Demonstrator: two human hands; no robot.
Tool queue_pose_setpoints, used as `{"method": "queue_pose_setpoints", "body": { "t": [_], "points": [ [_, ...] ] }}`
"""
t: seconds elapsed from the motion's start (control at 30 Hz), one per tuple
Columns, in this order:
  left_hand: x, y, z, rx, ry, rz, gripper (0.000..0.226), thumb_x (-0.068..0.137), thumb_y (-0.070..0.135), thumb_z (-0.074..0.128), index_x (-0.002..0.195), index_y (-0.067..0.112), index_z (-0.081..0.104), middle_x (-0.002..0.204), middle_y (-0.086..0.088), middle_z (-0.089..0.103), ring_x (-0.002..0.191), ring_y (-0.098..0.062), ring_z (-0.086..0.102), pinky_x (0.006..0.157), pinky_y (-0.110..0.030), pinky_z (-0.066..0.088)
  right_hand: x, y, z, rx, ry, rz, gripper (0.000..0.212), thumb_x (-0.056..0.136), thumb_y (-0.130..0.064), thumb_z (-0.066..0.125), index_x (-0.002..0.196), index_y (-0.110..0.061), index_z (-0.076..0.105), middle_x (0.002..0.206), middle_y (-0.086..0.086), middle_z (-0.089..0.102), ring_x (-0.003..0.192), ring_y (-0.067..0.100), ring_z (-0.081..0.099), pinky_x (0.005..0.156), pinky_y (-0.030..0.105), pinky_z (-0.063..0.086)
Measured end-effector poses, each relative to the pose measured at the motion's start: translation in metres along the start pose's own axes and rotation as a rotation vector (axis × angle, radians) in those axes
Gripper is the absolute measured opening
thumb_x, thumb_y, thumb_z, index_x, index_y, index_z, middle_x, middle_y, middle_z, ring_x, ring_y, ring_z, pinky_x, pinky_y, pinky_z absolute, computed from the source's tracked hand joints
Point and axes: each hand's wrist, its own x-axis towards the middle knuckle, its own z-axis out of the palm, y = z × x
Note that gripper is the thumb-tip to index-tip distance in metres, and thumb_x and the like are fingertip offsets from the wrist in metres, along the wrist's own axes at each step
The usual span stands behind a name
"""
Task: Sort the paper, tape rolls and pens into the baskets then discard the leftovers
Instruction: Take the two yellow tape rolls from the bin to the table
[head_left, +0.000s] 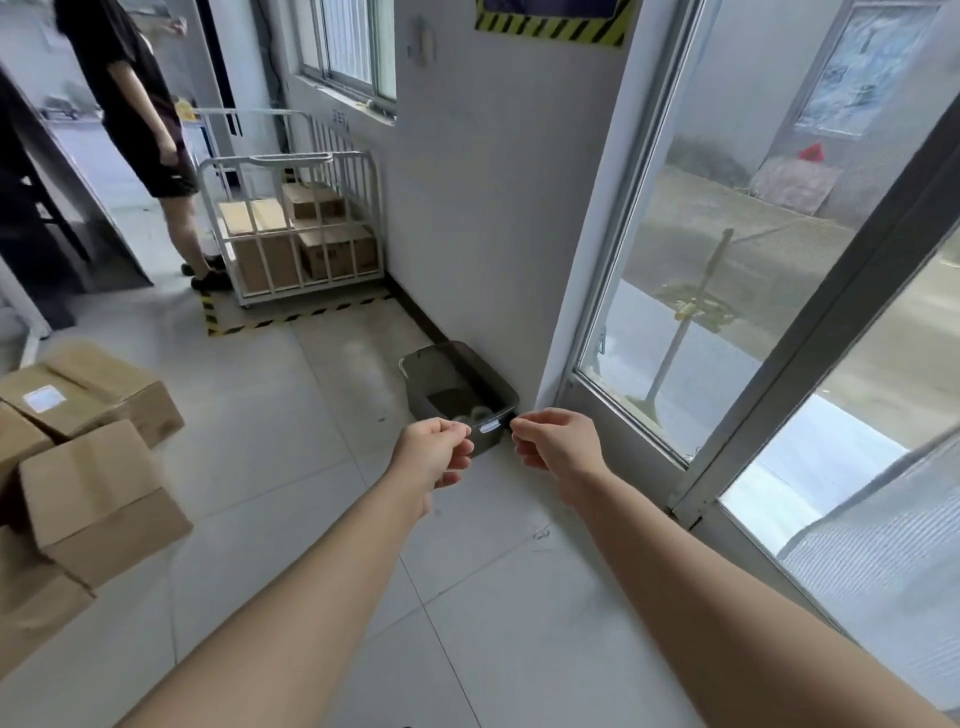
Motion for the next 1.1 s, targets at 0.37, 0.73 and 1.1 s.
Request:
{"method": "queue_pose_setpoints", "body": {
  "t": [0.37, 0.73, 1.1],
  "points": [
    [0.156, 0.062, -0.025, 0.031, -0.027, -0.041, 0.015, 0.094, 0.013, 0.052, 0.083, 0.013, 0.062, 0.077, -0.002, 0.062, 0.061, -0.014, 0.055, 0.054, -0.022, 0.045, 0.149, -0.040, 0.068, -0.030, 0.054, 0.057, 0.010, 0.080, -0.006, 0.070, 0.071, -0.011, 0.070, 0.064, 0.007, 0.064, 0.058, 0.021, 0.056, 0.056, 0.026, 0.051],
    [0.301, 0.094, -0.014, 0.016, -0.014, -0.093, 0.019, 0.094, 0.013, 0.052, 0.078, 0.015, 0.061, 0.072, -0.002, 0.060, 0.056, -0.013, 0.052, 0.050, -0.021, 0.042, 0.299, -0.052, 0.105, -0.049, 0.050, 0.114, 0.008, 0.082, -0.010, 0.071, 0.074, -0.012, 0.071, 0.070, 0.008, 0.067, 0.061, 0.020, 0.059, 0.059, 0.027, 0.050],
    [0.463, 0.133, 0.032, 0.013, 0.027, -0.143, 0.018, 0.094, 0.014, 0.051, 0.079, 0.017, 0.061, 0.075, -0.001, 0.062, 0.059, -0.012, 0.054, 0.052, -0.021, 0.044, 0.478, -0.076, 0.121, -0.092, 0.011, 0.170, 0.015, 0.080, -0.009, 0.071, 0.067, -0.015, 0.068, 0.065, 0.006, 0.066, 0.057, 0.017, 0.059, 0.057, 0.024, 0.055]
  ]
}}
